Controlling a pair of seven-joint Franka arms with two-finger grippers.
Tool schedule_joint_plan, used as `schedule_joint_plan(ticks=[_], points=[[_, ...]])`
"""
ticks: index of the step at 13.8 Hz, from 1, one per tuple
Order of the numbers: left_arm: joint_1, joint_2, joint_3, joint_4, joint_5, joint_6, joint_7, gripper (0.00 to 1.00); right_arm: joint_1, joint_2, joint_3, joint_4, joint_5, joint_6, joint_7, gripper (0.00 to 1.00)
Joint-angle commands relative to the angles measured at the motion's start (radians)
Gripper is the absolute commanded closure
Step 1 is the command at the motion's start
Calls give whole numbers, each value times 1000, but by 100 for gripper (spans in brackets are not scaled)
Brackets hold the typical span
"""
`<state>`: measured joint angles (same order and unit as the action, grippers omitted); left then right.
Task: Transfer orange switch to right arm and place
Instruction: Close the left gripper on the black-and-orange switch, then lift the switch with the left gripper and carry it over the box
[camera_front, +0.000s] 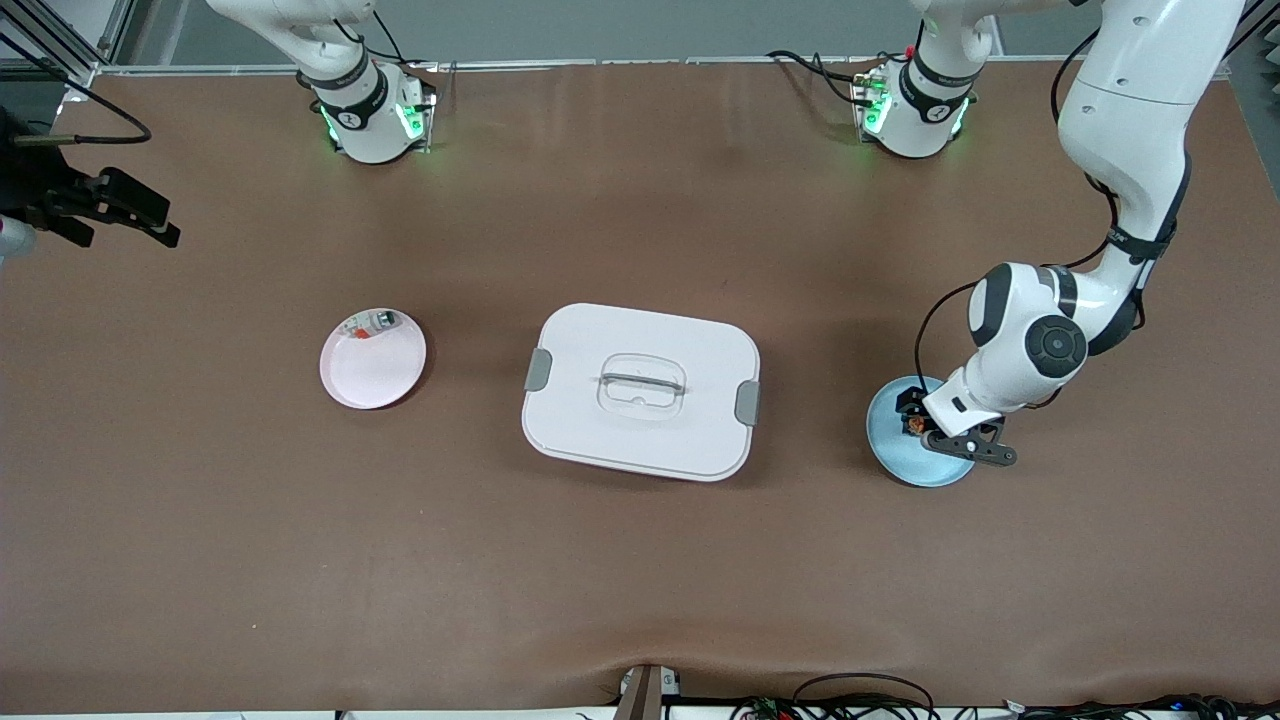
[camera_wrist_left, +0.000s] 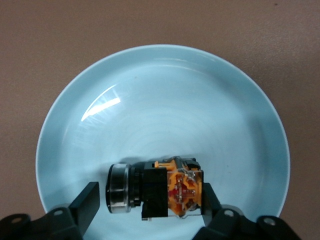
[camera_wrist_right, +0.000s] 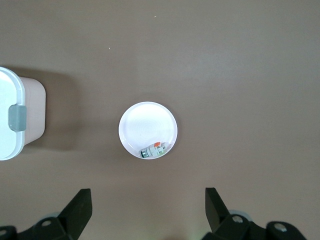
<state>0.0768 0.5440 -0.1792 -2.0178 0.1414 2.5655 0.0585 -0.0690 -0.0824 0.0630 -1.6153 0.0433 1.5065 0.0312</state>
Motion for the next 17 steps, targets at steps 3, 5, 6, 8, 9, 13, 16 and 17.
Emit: schedule_joint_plan(ticks=[3, 5, 6, 8, 9, 13, 16, 17], points=[[1, 8, 0, 10, 18, 15, -9, 47, -15, -27, 14, -21, -8, 8, 10, 0], [0, 5, -2, 13, 18, 15, -11, 90, -15, -25, 12, -20, -8, 11, 10, 0], [0, -2, -2, 13, 18, 13, -15, 100, -17, -25, 12, -20, -8, 21, 10, 0], [1, -39, -3, 11, 18, 1, -37, 100, -18, -23, 12, -20, -8, 26, 9, 0], [1, -67, -8, 11, 18, -20, -69, 100, -18, -23, 12, -21, -8, 24, 9, 0], [-3, -176, -71, 28, 9, -163, -215, 100, -18, -25, 11, -21, -8, 23, 9, 0], [-5, -211, -141, 102, 3, -307, -362, 100, -17, -25, 12, -21, -8, 21, 9, 0], [-6, -211, -169, 137, 3, -361, -438, 100, -17, -25, 12, -21, -8, 21, 9, 0]])
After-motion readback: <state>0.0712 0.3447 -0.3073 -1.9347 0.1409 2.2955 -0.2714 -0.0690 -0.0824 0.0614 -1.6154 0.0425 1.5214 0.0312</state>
